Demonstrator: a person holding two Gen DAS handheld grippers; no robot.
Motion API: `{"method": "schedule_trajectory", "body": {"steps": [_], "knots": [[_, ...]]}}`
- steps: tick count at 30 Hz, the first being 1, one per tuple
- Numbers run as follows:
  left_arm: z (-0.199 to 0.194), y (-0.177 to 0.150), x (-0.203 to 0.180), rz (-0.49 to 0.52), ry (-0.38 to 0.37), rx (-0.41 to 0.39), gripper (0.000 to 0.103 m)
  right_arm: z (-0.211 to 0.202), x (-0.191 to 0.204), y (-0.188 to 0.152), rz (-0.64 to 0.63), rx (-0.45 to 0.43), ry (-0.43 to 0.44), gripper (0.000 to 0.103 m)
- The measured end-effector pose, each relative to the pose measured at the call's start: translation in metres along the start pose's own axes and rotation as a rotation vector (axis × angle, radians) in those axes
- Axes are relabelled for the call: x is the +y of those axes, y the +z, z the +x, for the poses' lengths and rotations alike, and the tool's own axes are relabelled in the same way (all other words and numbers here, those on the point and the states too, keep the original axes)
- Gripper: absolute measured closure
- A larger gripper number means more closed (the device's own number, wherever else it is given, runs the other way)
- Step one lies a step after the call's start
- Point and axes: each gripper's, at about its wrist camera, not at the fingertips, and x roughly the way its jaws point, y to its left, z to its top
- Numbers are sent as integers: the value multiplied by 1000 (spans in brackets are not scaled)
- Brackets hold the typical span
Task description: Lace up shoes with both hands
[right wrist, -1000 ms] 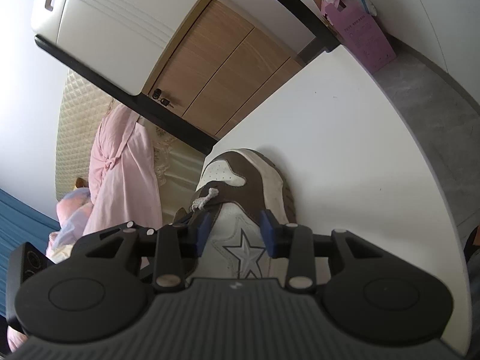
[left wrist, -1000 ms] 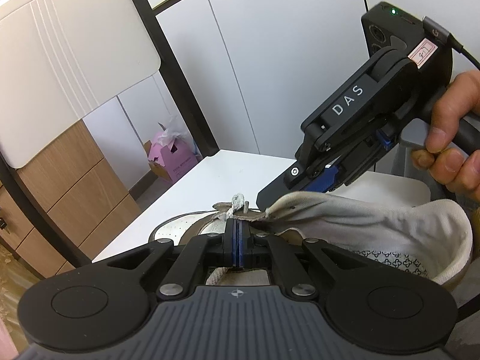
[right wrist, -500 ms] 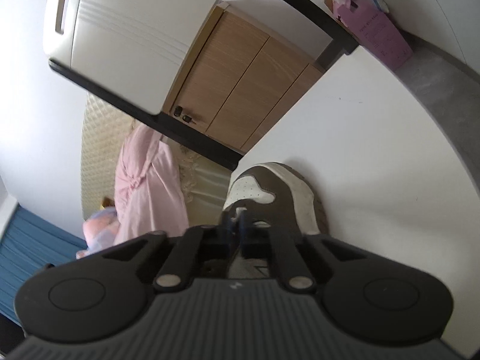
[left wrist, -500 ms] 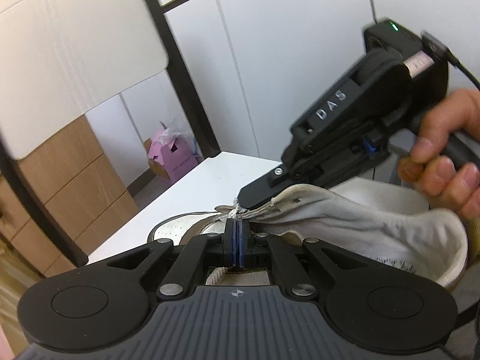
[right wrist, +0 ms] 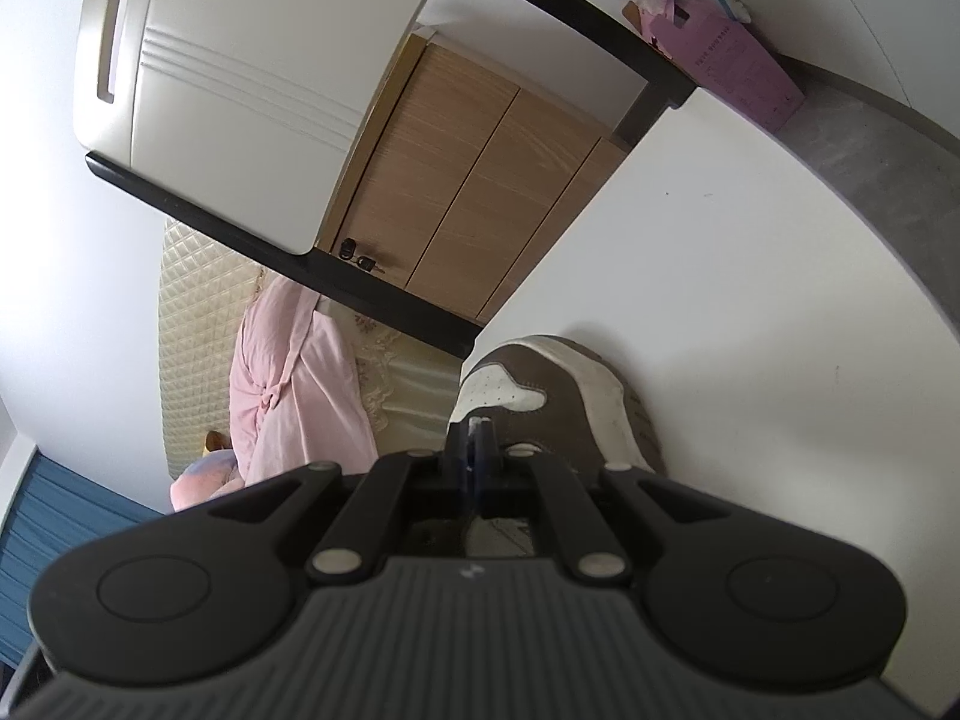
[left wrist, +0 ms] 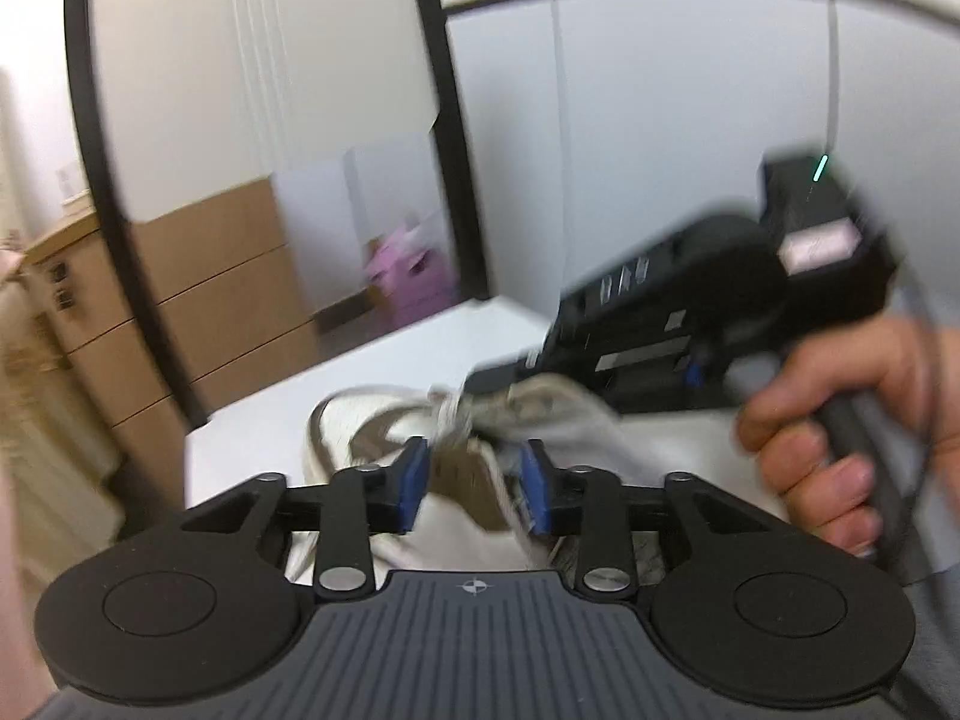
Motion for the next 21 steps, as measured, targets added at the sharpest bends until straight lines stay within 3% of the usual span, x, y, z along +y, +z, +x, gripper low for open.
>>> {"method": "schedule_trajectory", "body": {"steps": [6,13,18,20,21], "knots": [[17,5,-28,12,132,74,83,-5,6,2,-15,-61,-9,100],[12,6,-29,-4,160,76,83,-40,-12,25,79,-241,8,102],[9,5,-26,-31,152,54,82,-34,-24,25,153,-145,26,94],[8,5,-24,-49,149,49,82,-24,-21,19,142,-95,31,76],[9,5,-24,-52,150,47,81,-18,-18,16,132,-74,32,72]]}}
